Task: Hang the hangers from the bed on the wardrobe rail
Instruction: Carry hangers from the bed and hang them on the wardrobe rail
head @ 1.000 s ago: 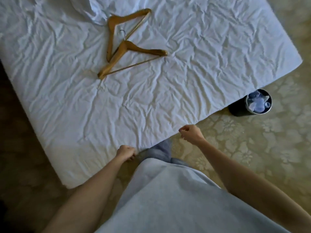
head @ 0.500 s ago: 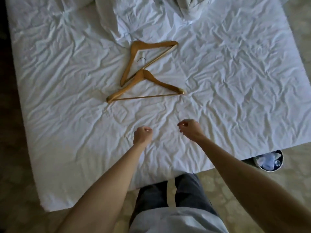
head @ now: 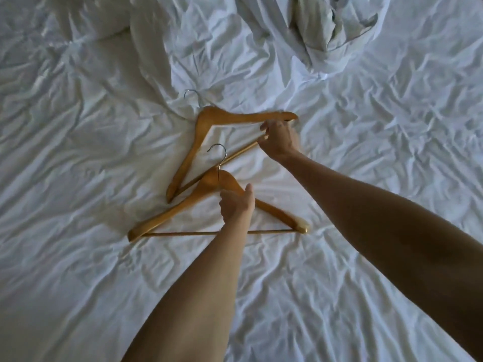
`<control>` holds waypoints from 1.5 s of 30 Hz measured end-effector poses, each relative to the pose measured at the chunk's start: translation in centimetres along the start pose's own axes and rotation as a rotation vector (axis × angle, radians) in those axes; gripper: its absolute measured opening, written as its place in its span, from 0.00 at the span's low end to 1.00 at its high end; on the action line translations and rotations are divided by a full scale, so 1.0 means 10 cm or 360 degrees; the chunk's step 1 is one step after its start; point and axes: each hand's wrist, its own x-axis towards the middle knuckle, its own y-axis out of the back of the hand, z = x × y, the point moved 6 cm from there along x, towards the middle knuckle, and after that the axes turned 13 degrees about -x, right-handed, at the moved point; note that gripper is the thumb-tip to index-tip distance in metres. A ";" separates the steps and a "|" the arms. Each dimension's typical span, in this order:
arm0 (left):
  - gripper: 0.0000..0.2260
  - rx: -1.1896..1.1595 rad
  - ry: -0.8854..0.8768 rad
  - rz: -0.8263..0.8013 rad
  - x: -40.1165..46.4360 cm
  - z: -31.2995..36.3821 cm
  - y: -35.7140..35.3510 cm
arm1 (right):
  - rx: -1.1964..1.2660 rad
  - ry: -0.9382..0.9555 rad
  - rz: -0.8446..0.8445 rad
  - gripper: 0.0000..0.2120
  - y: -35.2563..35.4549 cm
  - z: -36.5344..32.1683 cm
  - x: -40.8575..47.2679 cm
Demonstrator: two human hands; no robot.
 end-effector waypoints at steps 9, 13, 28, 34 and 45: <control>0.23 0.0020 -0.0066 0.0127 0.38 -0.07 -0.14 | -0.0659 0.0261 0.0131 0.22 -0.53 -0.18 0.76; 0.19 -0.0153 -0.0104 0.0131 0.15 -0.12 0.13 | -0.0563 0.0349 -0.0131 0.13 -0.45 -0.17 0.43; 0.08 -0.0641 -0.0206 0.0101 -1.70 -0.61 2.24 | 0.0715 0.0250 -0.0507 0.05 0.96 -0.77 -2.89; 0.09 -0.0808 -0.0363 0.0036 -2.57 -0.70 3.01 | 0.0733 0.0584 -0.0478 0.07 1.65 -1.42 -3.82; 0.07 -0.1060 -0.0586 0.0625 -4.21 -1.56 4.59 | 0.0713 0.1201 -0.0557 0.08 1.98 -2.57 -5.70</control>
